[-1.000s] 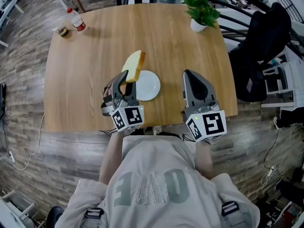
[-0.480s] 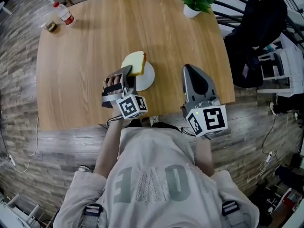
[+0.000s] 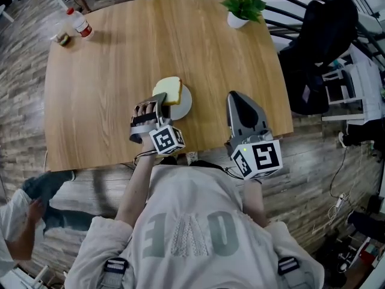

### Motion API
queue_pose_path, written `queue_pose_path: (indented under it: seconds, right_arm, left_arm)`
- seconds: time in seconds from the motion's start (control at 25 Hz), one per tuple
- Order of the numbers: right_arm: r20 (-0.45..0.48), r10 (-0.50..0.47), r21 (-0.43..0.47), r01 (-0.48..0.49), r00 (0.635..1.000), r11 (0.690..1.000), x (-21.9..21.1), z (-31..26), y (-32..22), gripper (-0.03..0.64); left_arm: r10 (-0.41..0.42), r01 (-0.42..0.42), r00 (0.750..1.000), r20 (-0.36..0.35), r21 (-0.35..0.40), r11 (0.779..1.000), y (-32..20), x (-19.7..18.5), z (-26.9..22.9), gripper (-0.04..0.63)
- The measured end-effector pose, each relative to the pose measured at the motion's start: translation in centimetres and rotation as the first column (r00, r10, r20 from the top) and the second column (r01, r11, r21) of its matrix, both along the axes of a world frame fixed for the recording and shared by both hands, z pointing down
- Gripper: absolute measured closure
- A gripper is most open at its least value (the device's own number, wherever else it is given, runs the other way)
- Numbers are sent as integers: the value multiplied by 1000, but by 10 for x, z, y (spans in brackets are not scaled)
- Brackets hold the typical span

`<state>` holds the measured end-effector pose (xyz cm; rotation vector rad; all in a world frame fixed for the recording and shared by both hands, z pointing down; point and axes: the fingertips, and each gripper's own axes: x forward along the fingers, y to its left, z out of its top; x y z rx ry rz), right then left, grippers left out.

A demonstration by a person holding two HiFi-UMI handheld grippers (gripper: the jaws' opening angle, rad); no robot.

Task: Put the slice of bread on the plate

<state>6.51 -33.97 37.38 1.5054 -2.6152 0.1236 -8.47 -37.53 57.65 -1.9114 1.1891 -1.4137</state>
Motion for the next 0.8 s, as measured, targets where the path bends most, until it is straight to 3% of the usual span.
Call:
queue_pose_path:
  seconds: [0.12, 0.36, 0.52, 0.68, 0.8]
  right_arm:
    - [1, 4, -10, -4, 1000, 1000, 3, 1, 0, 598]
    - [11, -1, -11, 1, 1000, 1000, 3, 1, -4, 598]
    - [17, -19, -5, 19, 1000, 1000, -2, -2, -8, 598]
    - [21, -34, -4, 34, 999, 999, -7, -2, -12, 598]
    - [28, -46, -9, 46, 999, 999, -11, 0, -13, 598]
  left_arm:
    - [-3, 3, 1000, 6, 4, 1000, -3, 0, 3, 503]
    - [25, -25, 1000, 6, -104, 994, 4, 8, 21, 457]
    - [9, -15, 999, -41, -160, 987, 6, 9, 25, 441]
    - [-26, -1, 993, -115, -234, 972, 7, 10, 29, 343]
    - [-34, -5, 989, -144, -268, 963, 13, 12, 31, 320]
